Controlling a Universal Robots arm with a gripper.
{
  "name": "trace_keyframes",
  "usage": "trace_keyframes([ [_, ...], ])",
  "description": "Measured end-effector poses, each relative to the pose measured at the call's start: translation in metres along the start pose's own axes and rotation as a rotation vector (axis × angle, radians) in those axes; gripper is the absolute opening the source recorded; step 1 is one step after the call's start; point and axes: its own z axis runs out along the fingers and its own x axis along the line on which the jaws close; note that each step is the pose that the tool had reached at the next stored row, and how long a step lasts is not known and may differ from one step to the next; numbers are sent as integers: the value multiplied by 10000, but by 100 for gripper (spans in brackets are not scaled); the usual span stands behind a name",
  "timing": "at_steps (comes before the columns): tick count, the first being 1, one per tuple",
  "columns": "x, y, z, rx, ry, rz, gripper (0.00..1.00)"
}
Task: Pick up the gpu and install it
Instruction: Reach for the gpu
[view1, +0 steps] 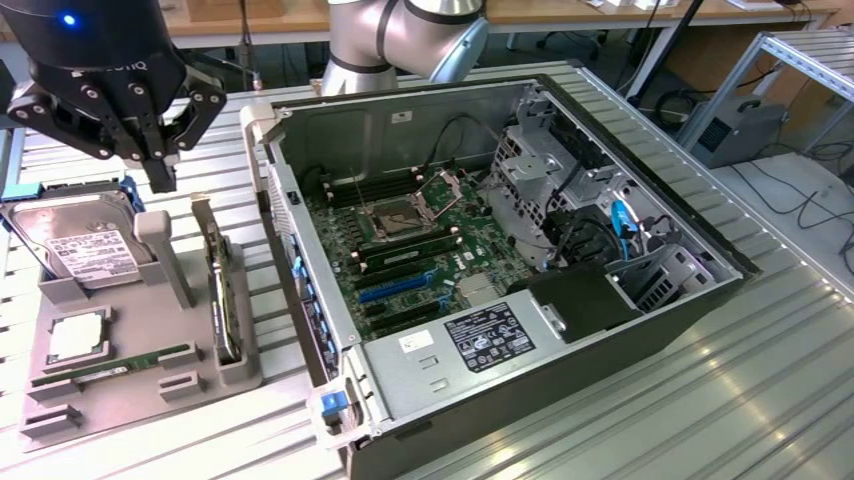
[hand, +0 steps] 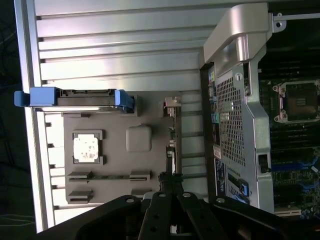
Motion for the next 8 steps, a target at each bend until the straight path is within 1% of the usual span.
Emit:
trace_keyframes([
  [8,-6,-74,-3,0,0,0,11],
])
